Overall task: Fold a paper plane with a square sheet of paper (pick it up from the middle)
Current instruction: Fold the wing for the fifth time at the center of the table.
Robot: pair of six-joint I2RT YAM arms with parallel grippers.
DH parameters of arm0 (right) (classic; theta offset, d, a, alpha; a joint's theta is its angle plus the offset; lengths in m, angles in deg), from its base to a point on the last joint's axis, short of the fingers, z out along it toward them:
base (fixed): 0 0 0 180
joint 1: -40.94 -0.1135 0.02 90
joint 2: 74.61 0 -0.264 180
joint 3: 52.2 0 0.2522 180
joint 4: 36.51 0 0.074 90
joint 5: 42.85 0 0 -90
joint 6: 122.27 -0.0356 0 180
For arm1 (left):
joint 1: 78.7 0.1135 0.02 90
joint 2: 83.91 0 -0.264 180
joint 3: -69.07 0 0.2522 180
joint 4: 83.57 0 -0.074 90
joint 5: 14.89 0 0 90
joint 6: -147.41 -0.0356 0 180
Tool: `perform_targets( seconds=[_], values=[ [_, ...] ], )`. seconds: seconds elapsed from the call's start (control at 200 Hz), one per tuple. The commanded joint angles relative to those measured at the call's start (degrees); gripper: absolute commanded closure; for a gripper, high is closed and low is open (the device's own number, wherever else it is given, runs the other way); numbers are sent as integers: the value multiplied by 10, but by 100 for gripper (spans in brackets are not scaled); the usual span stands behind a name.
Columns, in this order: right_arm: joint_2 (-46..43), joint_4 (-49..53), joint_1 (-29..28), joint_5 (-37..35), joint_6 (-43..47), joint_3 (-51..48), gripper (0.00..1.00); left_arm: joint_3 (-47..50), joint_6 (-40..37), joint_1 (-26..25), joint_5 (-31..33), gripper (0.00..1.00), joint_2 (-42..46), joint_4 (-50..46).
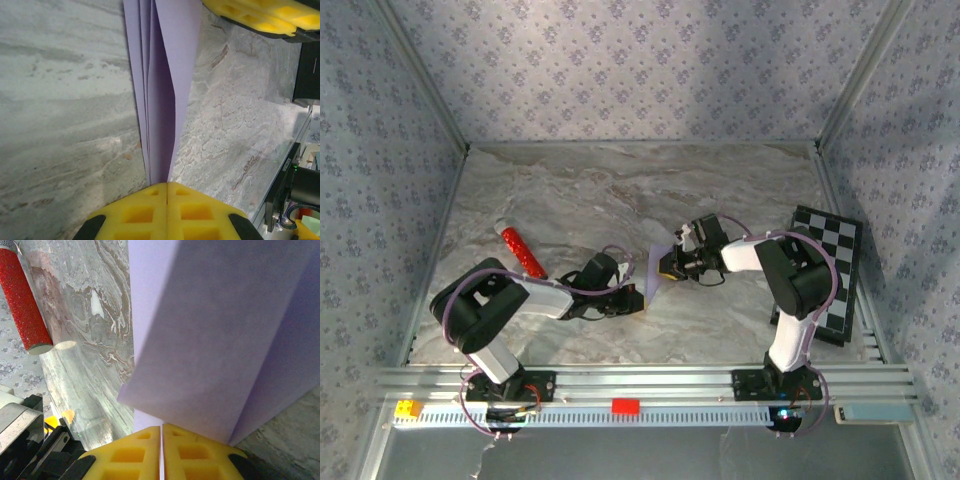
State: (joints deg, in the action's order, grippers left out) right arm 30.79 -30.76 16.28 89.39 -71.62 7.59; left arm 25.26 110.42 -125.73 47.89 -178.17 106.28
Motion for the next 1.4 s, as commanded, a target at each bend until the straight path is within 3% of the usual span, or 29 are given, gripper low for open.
perform_targets(
  seconds=[0.0, 0.185, 0.265, 0.51, 0.72, 0.88, 1.094, 1.394],
  values=[
    [25, 58, 3, -73, 12, -17, 88, 17, -12, -9, -14, 100, 0, -71],
    [25, 58, 3, -72, 12, -17, 88, 12, -19, -11, -4, 82, 9, -97],
    [25, 59, 3, -72, 12, -17, 88, 8, -25, -13, -2, 83, 8, -106],
    [25, 62, 2, -73, 12, -17, 88, -1, -32, -18, 6, 100, -4, -120],
    [24, 62, 3, -75, 12, -17, 88, 1, -30, -19, 9, 100, 11, -122],
    [24, 61, 3, -74, 10, -16, 88, -3, -23, -19, 17, 85, 55, -135],
    [24, 60, 4, -74, 8, -17, 88, -34, -7, -18, 64, 84, 113, -143],
    [24, 61, 5, -73, 7, -16, 88, -156, -11, -14, 23, 90, -2, -113]
  ],
)
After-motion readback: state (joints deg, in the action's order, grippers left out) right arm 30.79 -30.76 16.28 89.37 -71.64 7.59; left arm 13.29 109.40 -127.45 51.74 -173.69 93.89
